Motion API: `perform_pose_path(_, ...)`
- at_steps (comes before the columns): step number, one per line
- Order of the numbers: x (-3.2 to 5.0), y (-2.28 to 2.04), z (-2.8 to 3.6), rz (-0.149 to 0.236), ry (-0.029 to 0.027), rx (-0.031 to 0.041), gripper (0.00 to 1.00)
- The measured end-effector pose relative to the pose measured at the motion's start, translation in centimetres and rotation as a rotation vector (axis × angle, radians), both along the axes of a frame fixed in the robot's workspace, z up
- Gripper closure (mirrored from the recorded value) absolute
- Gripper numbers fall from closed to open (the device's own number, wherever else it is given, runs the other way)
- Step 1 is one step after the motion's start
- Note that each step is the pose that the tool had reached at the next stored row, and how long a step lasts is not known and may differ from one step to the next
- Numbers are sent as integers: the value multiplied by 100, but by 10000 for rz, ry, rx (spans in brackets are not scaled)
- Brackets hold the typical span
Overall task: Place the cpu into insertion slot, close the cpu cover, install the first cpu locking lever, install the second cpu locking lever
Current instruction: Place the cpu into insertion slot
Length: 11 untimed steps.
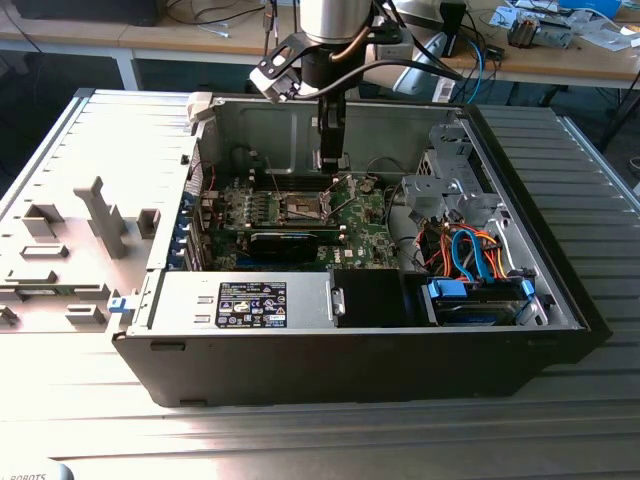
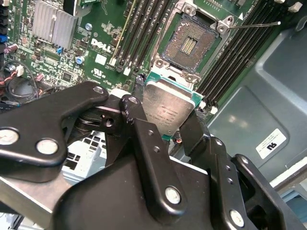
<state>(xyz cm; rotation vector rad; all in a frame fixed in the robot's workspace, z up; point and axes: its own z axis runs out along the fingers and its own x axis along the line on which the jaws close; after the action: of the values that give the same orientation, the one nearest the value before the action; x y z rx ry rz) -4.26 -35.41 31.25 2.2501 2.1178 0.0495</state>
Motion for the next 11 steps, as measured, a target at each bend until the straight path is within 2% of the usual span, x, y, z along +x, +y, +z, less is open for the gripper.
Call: perform_pose_path(11,0,0,-7,-242,0,0,46)
